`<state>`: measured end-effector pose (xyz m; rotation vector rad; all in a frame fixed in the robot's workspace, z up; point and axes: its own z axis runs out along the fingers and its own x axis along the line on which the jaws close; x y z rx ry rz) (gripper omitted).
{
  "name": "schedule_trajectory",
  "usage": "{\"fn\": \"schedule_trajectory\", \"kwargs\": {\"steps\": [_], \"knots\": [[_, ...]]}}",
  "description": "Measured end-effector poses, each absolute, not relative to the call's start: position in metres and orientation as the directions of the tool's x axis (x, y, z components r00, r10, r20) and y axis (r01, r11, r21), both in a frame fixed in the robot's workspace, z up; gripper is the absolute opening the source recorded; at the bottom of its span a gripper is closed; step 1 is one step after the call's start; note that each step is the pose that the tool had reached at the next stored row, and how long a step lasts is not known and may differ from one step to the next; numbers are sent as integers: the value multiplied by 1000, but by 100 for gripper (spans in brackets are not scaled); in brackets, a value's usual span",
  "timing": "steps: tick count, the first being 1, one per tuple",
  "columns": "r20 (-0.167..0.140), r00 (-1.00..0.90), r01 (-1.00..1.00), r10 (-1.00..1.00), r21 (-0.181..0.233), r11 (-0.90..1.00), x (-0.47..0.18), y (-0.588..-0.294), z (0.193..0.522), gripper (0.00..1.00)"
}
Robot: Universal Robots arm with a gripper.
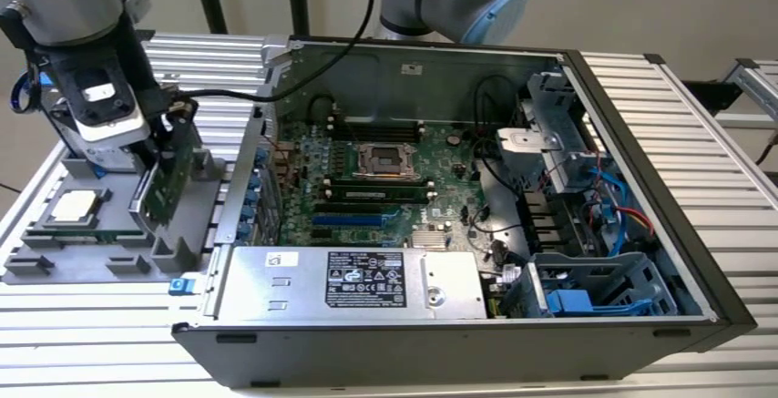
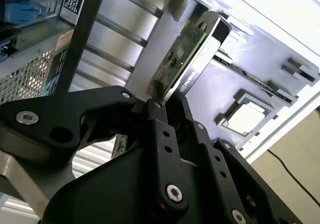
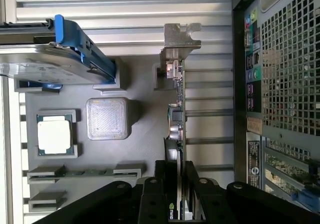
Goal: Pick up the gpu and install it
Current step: 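Pick up the gpu and move the gpu toward the slot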
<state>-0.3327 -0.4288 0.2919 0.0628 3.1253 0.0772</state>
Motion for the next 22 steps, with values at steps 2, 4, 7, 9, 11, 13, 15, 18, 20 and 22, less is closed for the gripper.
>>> {"fn": "schedule_trajectory", "kwargs": {"steps": [2, 4, 7, 9, 11, 13, 15, 18, 20, 22], "knots": [[-14, -999, 40, 40, 50, 998, -333, -429, 294, 0], [-14, -999, 40, 40, 50, 998, -333, -429, 297, 0], [-14, -999, 40, 40, 50, 998, -333, -429, 300, 0], [-15, -999, 40, 41, 50, 998, -333, -429, 302, 0], [-15, -999, 40, 40, 50, 998, -333, -429, 304, 0], [-15, -999, 40, 40, 50, 998, -333, -429, 307, 0], [-16, -999, 40, 40, 50, 998, -333, -429, 309, 0], [-16, -999, 40, 40, 50, 998, -333, -429, 312, 0], [-17, -999, 40, 40, 50, 998, -333, -429, 313, 0], [-17, -999, 40, 40, 50, 998, -333, -429, 315, 0]]}}
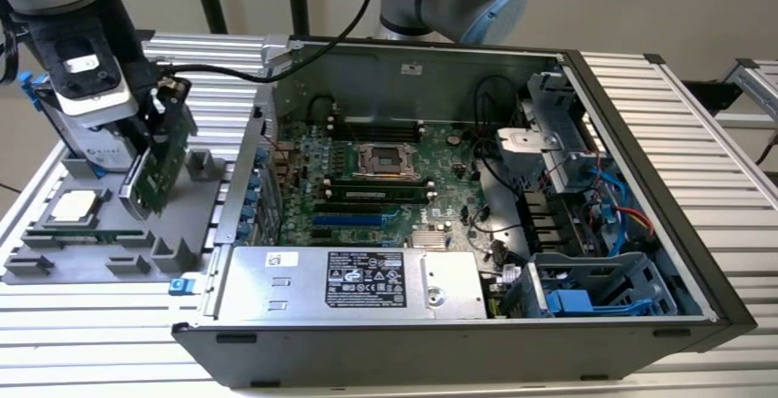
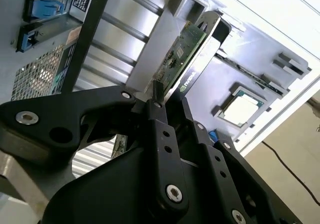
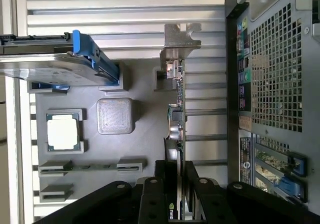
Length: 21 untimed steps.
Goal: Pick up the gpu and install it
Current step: 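Pick up the gpu and move the gpu toward the slot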
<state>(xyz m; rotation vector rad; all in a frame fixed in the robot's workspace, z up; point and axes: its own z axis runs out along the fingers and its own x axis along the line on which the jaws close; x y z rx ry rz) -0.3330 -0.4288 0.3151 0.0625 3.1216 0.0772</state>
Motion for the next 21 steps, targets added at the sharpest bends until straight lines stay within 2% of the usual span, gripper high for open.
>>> {"fn": "schedule_trajectory", "kwargs": {"steps": [21], "knots": [[-22, -999, 39, 40, 50, 998, -333, -429, 333, 0]]}}
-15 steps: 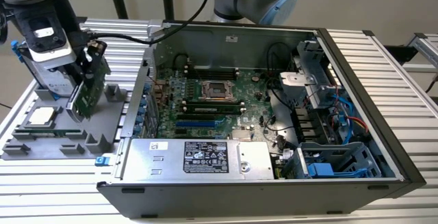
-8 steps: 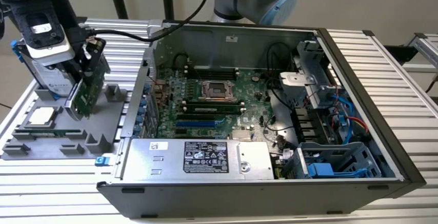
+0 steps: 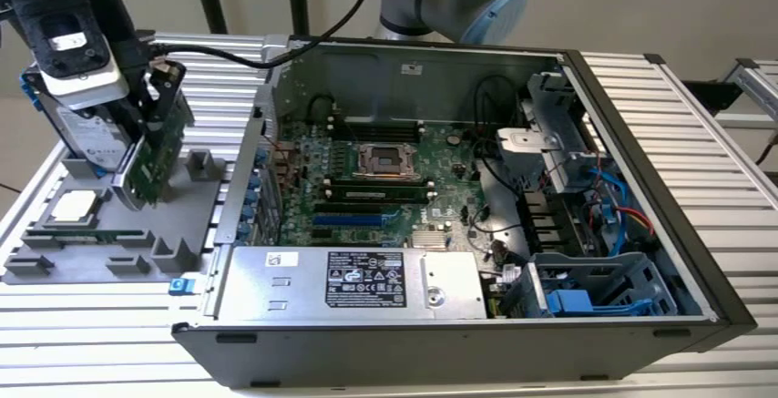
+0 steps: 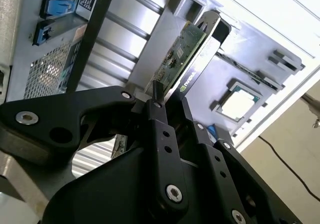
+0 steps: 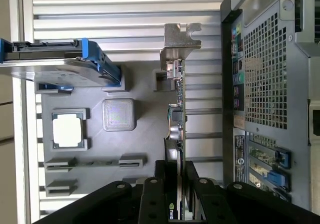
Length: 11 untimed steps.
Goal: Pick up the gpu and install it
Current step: 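Pick up the gpu and move the gpu toward the slot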
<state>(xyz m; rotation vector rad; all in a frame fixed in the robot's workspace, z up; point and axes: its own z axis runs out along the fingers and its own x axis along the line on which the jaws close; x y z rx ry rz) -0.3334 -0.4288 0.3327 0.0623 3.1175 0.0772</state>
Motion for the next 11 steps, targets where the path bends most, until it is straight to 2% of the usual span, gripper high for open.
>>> {"fn": "schedule_trajectory", "kwargs": {"steps": [11], "knots": [[-24, -999, 39, 41, 50, 998, -334, -429, 342, 0]]}}
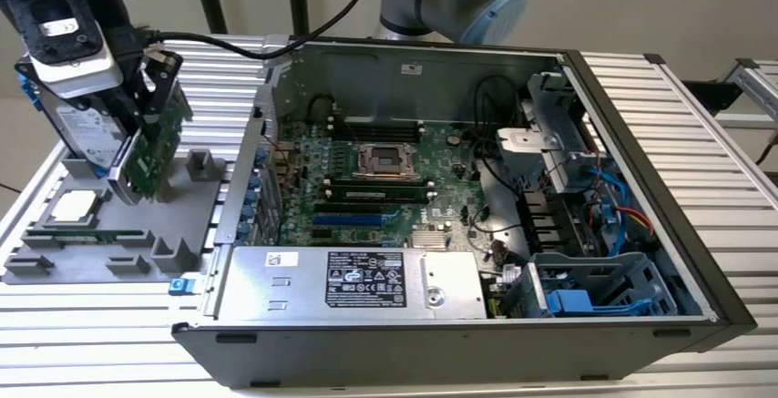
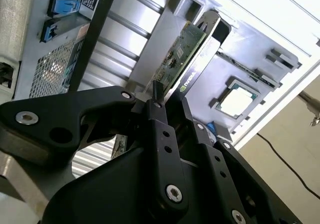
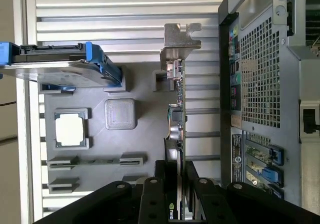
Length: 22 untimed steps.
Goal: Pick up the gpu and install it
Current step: 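Pick up the gpu and move the gpu toward the slot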
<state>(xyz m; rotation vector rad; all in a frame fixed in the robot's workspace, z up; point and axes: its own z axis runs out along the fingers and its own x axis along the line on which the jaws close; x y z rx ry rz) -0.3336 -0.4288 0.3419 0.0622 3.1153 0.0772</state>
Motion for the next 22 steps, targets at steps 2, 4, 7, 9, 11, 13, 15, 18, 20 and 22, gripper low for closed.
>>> {"fn": "schedule_trajectory", "kwargs": {"steps": [2, 4, 7, 9, 11, 13, 15, 18, 20, 22], "knots": [[-24, -999, 39, 40, 50, 998, -334, -429, 343, 0], [-24, -999, 39, 40, 50, 998, -334, -429, 343, 0], [-24, -999, 39, 40, 50, 998, -334, -429, 343, 0], [-24, -999, 39, 41, 50, 998, -334, -429, 343, 0], [-24, -999, 39, 40, 50, 998, -334, -429, 344, 0], [-24, -999, 39, 40, 50, 998, -334, -429, 344, 0], [-24, -999, 39, 40, 50, 998, -334, -429, 344, 0], [-24, -999, 39, 40, 50, 998, -334, -429, 345, 0], [-24, -999, 39, 41, 50, 998, -334, -429, 346, 0], [-24, -999, 39, 41, 50, 998, -334, -429, 348, 0]]}}
